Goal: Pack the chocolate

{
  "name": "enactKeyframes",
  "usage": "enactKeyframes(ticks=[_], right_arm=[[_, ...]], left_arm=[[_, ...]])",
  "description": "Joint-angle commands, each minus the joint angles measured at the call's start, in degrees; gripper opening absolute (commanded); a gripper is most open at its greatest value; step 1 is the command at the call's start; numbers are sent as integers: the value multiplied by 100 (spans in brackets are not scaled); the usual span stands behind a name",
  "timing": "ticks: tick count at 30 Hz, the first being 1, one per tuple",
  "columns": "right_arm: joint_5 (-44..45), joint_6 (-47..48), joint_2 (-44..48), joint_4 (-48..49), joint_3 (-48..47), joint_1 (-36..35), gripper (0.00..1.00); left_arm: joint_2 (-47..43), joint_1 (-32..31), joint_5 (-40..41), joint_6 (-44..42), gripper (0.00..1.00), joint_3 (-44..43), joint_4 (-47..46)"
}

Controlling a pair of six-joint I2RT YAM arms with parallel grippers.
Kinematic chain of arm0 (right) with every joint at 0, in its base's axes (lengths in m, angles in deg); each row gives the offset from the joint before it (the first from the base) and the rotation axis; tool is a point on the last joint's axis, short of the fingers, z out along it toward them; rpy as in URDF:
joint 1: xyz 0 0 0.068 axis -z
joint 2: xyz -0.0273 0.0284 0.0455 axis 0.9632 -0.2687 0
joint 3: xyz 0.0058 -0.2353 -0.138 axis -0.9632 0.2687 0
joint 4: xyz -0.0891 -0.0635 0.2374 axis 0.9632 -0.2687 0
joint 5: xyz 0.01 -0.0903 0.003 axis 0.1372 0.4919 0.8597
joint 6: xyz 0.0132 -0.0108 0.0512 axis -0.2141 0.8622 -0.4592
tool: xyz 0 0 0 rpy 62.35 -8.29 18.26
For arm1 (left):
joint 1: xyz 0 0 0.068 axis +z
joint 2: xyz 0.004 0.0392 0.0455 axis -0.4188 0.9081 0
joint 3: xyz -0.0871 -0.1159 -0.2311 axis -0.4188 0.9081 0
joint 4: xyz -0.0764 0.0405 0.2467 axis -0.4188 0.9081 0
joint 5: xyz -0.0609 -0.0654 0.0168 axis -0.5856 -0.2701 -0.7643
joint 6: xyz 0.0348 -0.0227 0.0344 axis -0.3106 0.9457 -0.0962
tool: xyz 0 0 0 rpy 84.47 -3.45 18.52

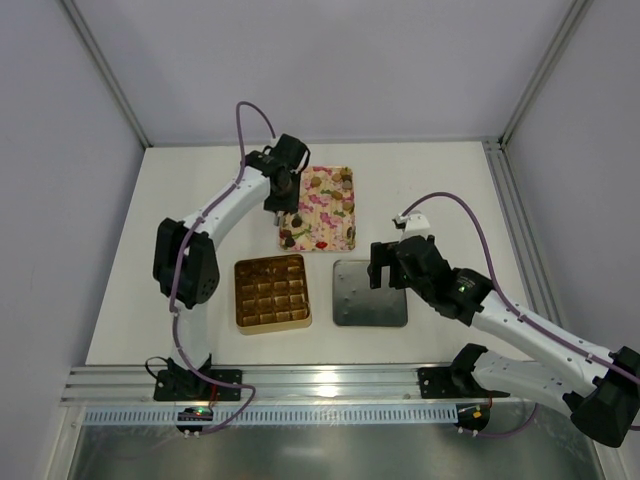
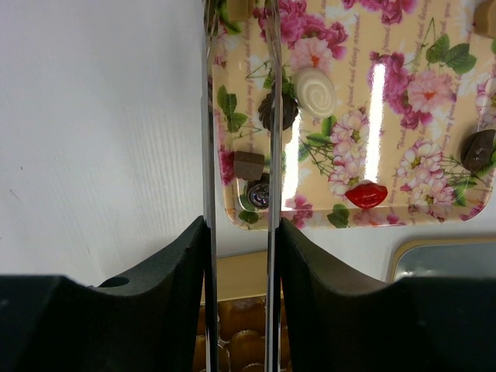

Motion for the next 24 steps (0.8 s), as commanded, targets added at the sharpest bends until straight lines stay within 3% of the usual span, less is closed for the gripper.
enactKeyframes(ticks=[1, 7, 24], right_arm=[[-10, 108, -47, 228, -114, 47, 99], [-27, 135, -100, 272, -87, 83, 100], [-107, 152, -144, 281, -114, 144, 100]], left_arm=[[72, 32, -43, -88, 40, -304, -212], [186, 41, -43, -79, 40, -383, -212], [143, 58, -17, -61, 27, -400, -72]])
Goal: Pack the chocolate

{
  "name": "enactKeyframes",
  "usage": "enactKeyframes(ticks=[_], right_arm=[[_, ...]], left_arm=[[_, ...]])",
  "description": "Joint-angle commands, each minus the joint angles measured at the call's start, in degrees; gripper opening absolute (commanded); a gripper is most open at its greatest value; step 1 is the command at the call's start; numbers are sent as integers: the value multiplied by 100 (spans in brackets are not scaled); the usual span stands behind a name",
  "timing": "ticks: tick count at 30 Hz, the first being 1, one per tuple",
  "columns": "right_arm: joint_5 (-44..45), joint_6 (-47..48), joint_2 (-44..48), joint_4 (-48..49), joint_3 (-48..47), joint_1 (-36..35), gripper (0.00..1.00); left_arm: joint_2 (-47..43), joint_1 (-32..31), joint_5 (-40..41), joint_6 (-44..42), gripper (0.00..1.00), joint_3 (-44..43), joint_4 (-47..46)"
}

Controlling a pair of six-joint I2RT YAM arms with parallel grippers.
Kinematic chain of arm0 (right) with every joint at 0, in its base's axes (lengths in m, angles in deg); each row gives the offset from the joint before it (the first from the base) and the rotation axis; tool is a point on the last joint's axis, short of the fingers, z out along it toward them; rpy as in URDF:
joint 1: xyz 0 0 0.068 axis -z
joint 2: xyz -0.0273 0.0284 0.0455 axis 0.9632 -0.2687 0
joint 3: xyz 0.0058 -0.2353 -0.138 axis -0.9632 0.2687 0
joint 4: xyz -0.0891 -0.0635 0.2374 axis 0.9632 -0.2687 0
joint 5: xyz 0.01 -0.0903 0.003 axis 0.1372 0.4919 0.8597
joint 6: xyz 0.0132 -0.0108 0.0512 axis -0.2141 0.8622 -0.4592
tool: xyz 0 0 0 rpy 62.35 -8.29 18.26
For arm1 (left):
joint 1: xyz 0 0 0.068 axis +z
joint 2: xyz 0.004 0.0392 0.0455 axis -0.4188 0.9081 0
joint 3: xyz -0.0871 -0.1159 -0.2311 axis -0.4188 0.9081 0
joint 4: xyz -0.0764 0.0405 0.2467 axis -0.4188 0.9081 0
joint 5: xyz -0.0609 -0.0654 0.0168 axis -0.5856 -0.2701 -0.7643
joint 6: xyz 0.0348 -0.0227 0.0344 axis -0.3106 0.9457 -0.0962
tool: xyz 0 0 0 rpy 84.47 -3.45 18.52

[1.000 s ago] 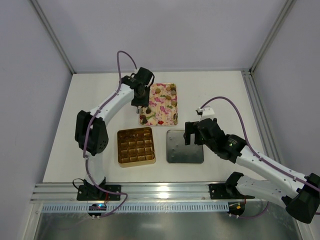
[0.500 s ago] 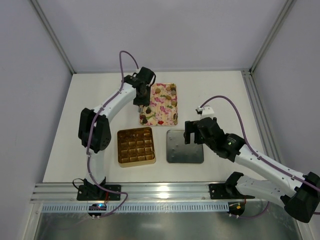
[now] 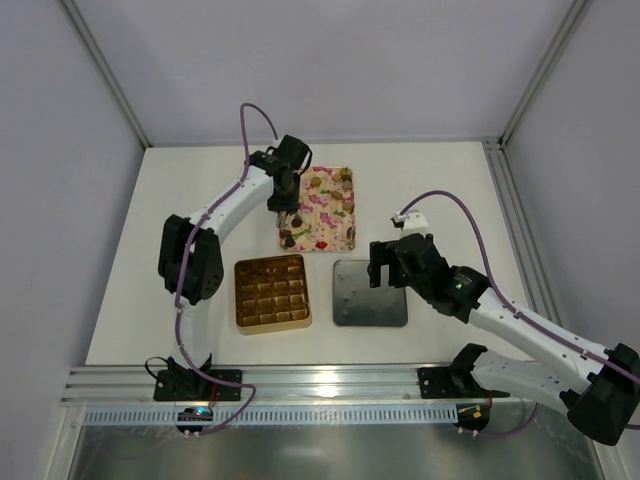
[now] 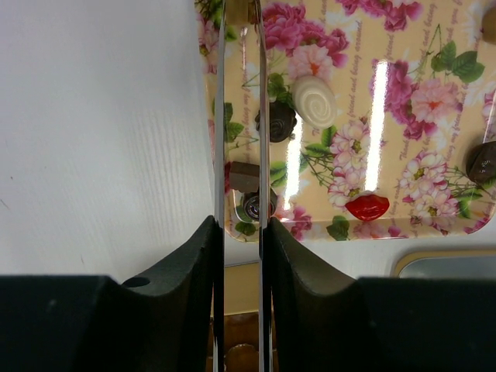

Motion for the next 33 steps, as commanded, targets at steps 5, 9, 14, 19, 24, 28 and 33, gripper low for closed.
enactKeyframes(ticks=[5, 9, 14, 19, 24, 28, 33], right_arm=[[31, 58, 31, 174, -123, 33, 100], [14, 58, 14, 174, -105, 50, 100], [5, 23, 22, 209, -52, 77, 100], [14, -3, 40, 209, -17, 68, 100], [22, -12, 75, 183, 9, 85, 100], [31, -29, 137, 156, 44, 94, 100], [49, -29, 198, 121, 71, 103, 100]], left_arm=[[-414, 36, -84, -37, 26, -386, 150], [-616, 36, -163, 24, 25, -395, 282], [-950, 36, -243, 95, 24, -132, 352], [-1537, 28, -532, 200, 24, 343, 343], [-2188, -16, -700, 236, 25, 957, 378], [-2768, -60, -805, 227, 24, 1467, 466], [-3551, -253, -919, 253, 25, 2117, 572]])
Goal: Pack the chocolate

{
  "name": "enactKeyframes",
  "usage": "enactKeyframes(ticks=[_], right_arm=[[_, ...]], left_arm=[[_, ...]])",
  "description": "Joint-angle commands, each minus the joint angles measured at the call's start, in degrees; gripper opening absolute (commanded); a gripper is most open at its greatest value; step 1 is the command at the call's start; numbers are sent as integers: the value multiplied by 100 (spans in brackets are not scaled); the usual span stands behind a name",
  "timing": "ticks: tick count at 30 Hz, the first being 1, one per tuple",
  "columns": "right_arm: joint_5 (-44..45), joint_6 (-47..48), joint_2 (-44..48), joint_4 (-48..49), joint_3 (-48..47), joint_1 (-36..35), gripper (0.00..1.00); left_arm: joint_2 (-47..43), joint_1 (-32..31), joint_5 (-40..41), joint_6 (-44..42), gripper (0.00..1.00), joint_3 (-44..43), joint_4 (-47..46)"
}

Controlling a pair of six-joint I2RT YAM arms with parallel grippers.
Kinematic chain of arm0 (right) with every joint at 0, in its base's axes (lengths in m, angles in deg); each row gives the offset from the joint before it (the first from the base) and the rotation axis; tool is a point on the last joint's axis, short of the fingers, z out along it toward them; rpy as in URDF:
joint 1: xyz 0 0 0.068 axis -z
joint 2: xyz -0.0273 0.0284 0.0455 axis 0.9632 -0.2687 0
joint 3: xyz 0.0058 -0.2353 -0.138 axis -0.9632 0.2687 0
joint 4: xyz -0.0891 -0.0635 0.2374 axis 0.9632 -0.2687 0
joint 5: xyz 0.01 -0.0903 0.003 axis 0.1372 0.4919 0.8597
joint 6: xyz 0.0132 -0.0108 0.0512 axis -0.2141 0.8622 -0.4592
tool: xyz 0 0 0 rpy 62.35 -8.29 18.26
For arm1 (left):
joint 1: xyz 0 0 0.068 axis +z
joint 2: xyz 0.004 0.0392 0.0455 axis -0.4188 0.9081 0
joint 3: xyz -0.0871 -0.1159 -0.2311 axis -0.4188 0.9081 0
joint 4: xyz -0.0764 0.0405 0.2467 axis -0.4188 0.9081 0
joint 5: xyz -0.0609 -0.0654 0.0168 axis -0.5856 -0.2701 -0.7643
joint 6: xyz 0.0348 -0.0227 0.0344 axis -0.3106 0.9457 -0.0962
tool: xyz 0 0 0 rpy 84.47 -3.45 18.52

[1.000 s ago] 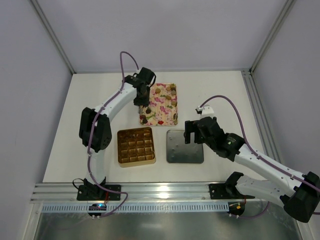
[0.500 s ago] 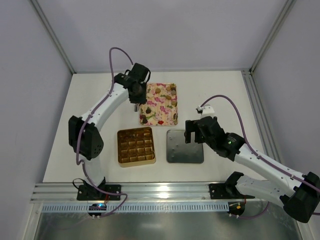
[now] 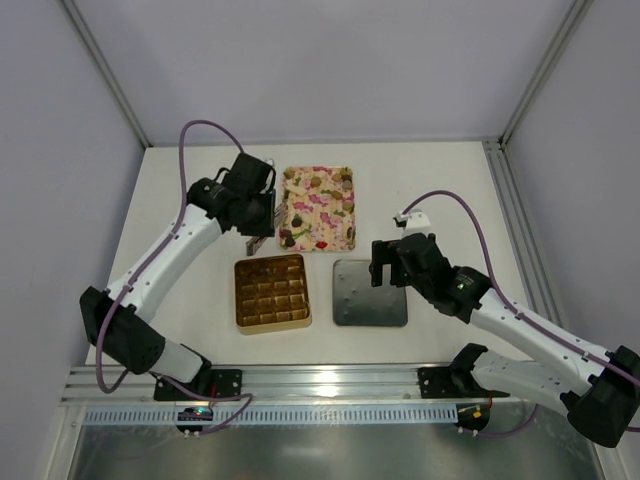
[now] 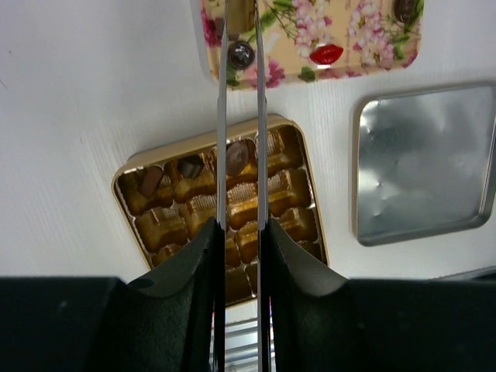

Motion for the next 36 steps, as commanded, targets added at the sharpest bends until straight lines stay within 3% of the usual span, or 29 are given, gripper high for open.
enactKeyframes(ticks=[1, 14, 23, 36], right_arm=[[47, -56, 148, 117, 64, 29, 100], [-6, -170, 104, 143, 108, 29, 100], [3, -205, 104, 108, 161, 20, 100], [12, -205, 113, 108, 187, 29, 100]], left_arm=[[-542, -144, -211, 109, 25, 304, 84], [-1588, -820, -317, 495, 26, 1113, 217], [-1720, -1120, -220, 671, 27, 1676, -20], [-1545, -1225, -27, 698, 31, 1746, -170]])
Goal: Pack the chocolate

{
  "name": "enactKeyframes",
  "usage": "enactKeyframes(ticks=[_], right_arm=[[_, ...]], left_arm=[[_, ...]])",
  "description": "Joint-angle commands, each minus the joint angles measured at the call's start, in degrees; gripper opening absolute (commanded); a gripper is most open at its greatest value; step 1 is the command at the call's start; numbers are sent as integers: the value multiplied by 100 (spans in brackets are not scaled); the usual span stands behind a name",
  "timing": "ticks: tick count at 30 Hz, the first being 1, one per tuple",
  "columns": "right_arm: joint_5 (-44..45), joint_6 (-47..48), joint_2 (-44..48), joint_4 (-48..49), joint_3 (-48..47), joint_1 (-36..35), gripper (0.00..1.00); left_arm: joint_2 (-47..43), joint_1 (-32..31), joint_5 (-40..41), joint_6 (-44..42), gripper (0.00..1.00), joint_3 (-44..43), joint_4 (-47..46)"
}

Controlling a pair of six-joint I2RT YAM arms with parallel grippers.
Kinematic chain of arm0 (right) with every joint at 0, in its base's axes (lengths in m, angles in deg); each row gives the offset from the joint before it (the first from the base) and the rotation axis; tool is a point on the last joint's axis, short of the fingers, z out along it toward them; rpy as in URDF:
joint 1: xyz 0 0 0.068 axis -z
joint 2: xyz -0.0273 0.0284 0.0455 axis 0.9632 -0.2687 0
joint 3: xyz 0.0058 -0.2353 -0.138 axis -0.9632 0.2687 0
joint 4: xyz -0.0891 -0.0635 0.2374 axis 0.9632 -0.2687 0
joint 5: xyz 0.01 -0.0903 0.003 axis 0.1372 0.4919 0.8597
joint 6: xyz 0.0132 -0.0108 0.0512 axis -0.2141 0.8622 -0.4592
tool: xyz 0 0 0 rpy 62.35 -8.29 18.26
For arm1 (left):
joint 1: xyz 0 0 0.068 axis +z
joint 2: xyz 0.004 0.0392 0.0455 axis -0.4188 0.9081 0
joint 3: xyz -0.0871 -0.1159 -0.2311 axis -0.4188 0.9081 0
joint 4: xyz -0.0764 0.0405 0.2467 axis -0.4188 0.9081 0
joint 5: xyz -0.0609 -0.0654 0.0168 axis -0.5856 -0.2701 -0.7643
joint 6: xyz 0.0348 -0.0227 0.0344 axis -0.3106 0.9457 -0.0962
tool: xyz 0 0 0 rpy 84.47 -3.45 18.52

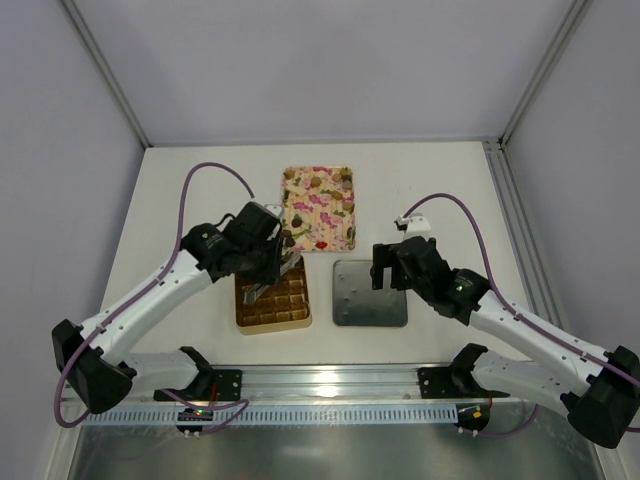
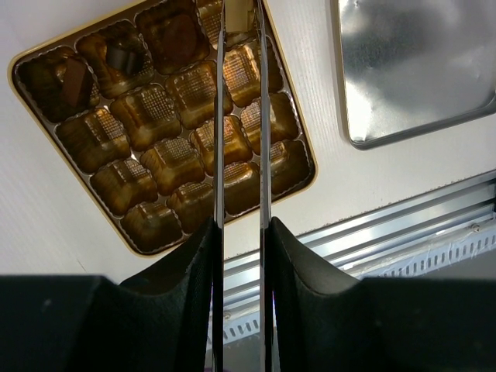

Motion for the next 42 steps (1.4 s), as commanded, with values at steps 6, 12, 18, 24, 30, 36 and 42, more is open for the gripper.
enactKeyframes(ticks=[6, 12, 18, 24, 30, 36, 42], right_arm=[[27, -45, 73, 105, 10, 27, 100], [36, -28, 65, 123, 10, 27, 100], [97, -19, 91, 70, -51, 27, 100], [273, 25, 240, -96, -174, 97, 100], [256, 42, 451, -264, -227, 185, 100], [255, 34, 583, -422, -227, 202, 100], [273, 34, 732, -510, -174, 211, 100]], left_arm=[[58, -37, 189, 62, 35, -15, -249], [93, -37, 251, 27, 37, -85, -214], [180, -36, 243, -44, 38, -647, 6], [637, -37, 119, -158, 40, -1605, 32], [1716, -63, 84, -280, 40, -2387, -310], [2650, -72, 119, -404, 45, -3064, -670], [3537, -124, 14, -334, 46, -3452, -820]])
